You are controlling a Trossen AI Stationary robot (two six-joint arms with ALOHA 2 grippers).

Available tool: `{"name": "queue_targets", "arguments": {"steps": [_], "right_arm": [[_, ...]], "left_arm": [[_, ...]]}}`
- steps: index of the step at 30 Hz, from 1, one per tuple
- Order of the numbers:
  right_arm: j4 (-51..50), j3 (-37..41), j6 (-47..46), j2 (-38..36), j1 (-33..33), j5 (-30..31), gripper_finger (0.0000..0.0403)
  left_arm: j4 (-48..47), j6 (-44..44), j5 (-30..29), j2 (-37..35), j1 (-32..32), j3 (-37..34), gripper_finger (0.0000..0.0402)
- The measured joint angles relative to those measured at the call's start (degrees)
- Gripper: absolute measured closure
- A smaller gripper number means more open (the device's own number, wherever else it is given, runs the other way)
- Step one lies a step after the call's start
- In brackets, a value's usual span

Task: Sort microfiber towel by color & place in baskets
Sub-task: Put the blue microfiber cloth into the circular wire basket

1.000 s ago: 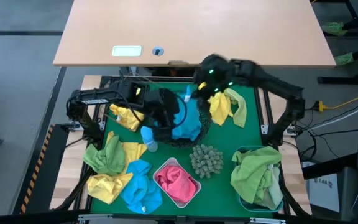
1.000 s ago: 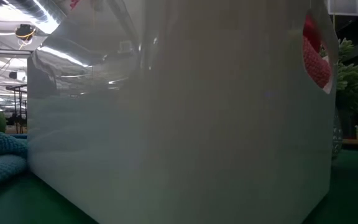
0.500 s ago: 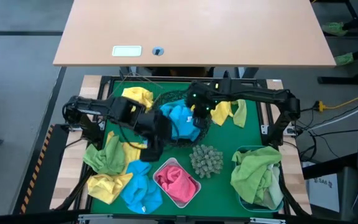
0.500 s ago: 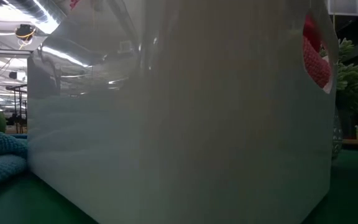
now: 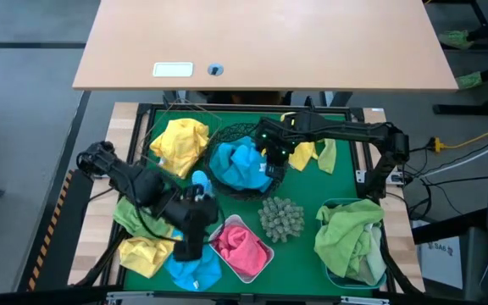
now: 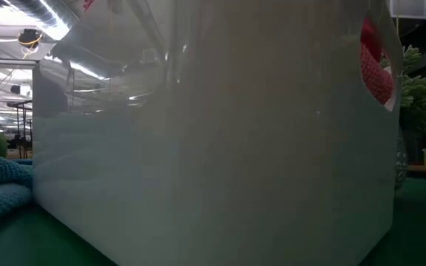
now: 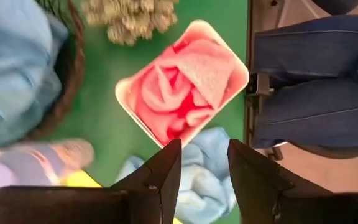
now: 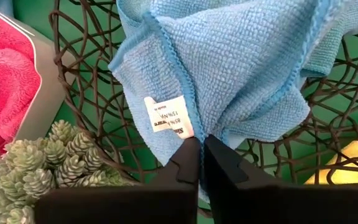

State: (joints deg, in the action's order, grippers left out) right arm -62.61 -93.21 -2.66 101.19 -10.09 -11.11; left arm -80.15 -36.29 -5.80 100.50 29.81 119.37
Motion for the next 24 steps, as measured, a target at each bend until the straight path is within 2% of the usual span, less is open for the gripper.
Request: {"name": "queue_targets", "arguments": {"steps": [13,19,24], "right_arm": [[-0.45,0.00,-0.07,0.00,0.00,-0.46,0.0220],[-0.50,0.00,-0.07,0.00,0.00,-0.46,0.0179],[-0.50,0.00,-0.07,-0.02,0.00,-0.46,0.0167]], "left_arm": [[0.66,-24.69,-0.01,0.05,9.96,-11.18,0.0276],[1.57,-32.14,3.51,0.05,11.30,-19.06,0.0276],[6.35,-32.62,5.77,0.05,11.00,-26.75,0.0276]]}}
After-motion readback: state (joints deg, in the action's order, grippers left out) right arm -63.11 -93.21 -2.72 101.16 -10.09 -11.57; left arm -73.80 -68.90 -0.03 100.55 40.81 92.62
